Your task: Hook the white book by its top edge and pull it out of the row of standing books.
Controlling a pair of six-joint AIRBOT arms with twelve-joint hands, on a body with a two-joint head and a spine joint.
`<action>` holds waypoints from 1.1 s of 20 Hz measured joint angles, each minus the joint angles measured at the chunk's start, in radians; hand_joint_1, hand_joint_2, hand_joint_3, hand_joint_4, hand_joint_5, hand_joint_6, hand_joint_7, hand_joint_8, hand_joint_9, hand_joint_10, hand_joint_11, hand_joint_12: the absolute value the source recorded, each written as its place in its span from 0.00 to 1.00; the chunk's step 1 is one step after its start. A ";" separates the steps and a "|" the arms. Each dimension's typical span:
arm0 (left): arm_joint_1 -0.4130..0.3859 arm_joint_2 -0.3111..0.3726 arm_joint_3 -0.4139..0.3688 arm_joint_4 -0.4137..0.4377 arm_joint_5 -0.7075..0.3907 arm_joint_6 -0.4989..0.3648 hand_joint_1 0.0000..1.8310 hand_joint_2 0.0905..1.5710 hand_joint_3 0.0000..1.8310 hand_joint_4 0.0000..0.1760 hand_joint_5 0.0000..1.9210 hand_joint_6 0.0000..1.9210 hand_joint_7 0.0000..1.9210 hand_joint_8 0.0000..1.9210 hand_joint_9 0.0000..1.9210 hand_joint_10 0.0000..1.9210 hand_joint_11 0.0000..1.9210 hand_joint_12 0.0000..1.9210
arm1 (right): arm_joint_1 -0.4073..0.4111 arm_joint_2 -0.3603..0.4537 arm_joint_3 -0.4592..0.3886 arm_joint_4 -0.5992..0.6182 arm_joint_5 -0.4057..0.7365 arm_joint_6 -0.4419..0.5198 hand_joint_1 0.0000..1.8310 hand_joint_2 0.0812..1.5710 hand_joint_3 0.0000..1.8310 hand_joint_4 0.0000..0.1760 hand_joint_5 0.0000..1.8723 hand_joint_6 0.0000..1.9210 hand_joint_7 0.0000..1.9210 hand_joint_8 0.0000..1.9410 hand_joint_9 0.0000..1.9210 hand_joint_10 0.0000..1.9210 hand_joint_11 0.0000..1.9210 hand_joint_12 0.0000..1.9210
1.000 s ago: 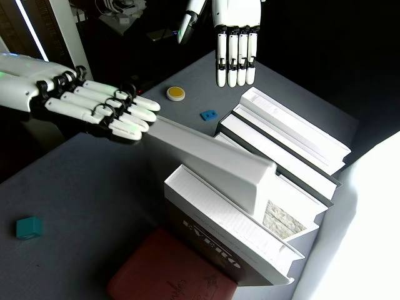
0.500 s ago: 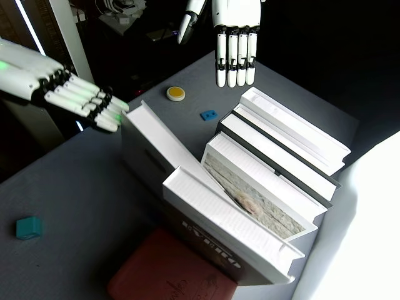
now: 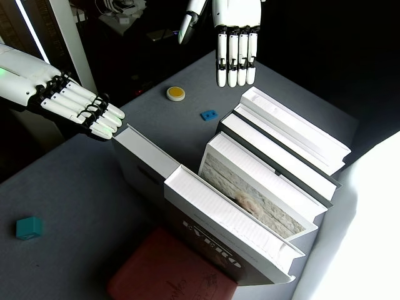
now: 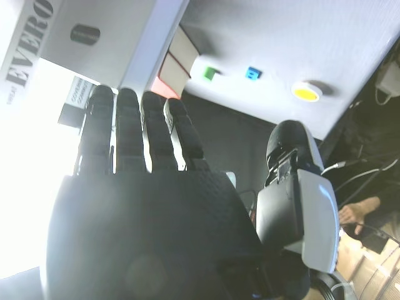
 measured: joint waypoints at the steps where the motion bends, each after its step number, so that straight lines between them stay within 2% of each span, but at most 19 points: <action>1: 0.000 0.000 0.000 0.000 0.000 0.000 0.00 0.72 0.00 0.00 0.01 0.00 0.00 0.00 0.00 0.00 0.00 0.00 | 0.004 0.000 -0.010 0.002 0.008 -0.006 0.00 0.72 0.00 0.00 0.00 0.00 0.00 0.00 0.00 0.00 0.00 0.00; 4: 0.001 0.000 0.000 0.000 0.000 0.000 0.00 0.71 0.00 0.00 0.01 0.00 0.00 0.00 0.00 0.00 0.00 0.00 | 0.004 0.002 -0.038 -0.039 0.042 -0.006 0.00 0.72 0.00 0.00 0.00 0.00 0.00 0.00 0.00 0.00 0.00 0.00; 6: 0.001 0.000 0.000 0.000 0.000 0.000 0.00 0.71 0.00 0.00 0.01 0.00 0.00 0.00 0.00 0.00 0.00 0.00 | 0.006 0.004 -0.040 -0.100 0.068 0.035 0.00 0.71 0.00 0.00 0.00 0.00 0.00 0.00 0.00 0.00 0.00 0.00; 8: 0.001 0.000 0.000 0.000 0.000 0.000 0.00 0.72 0.00 0.00 0.00 0.00 0.00 0.00 0.00 0.00 0.00 0.00 | 0.029 0.005 -0.039 -0.167 0.095 0.095 0.00 0.72 0.00 0.00 0.00 0.00 0.00 0.00 0.00 0.00 0.00 0.00; 10: 0.001 0.000 0.000 0.000 0.000 0.000 0.00 0.71 0.00 0.00 0.00 0.00 0.00 0.00 0.00 0.00 0.00 0.00 | 0.063 0.005 0.003 -0.300 0.084 0.238 0.00 0.72 0.00 0.00 0.00 0.00 0.00 0.00 0.00 0.00 0.00 0.00; 11: 0.001 0.000 0.001 0.000 0.000 0.000 0.00 0.71 0.00 0.00 0.00 0.00 0.00 0.00 0.00 0.00 0.00 0.00 | 0.088 0.005 0.032 -0.350 0.046 0.302 0.00 0.72 0.00 0.00 0.00 0.00 0.00 0.00 0.00 0.00 0.00 0.00; 15: 0.001 0.002 -0.001 0.000 0.000 0.000 0.00 0.71 0.00 0.00 0.00 0.00 0.00 0.00 0.00 0.00 0.00 0.00 | 0.162 0.004 0.129 -0.379 -0.121 0.473 0.00 0.72 0.00 0.00 0.00 0.00 0.00 0.00 0.00 0.00 0.00 0.00; 18: 0.001 0.002 -0.007 -0.001 0.000 0.000 0.00 0.71 0.00 0.00 0.00 0.00 0.00 0.00 0.00 0.00 0.00 0.00 | 0.226 0.004 0.186 -0.433 -0.183 0.559 0.00 0.72 0.00 0.00 0.00 0.00 0.00 0.00 0.00 0.00 0.00 0.00; 22: 0.001 0.002 0.005 0.000 0.000 0.000 0.00 0.71 0.00 0.00 0.00 0.00 0.00 0.00 0.00 0.00 0.00 0.00 | 0.253 -0.012 0.289 -0.640 -0.312 0.792 0.00 0.72 0.00 0.00 0.00 0.00 0.00 0.00 0.00 0.00 0.00 0.00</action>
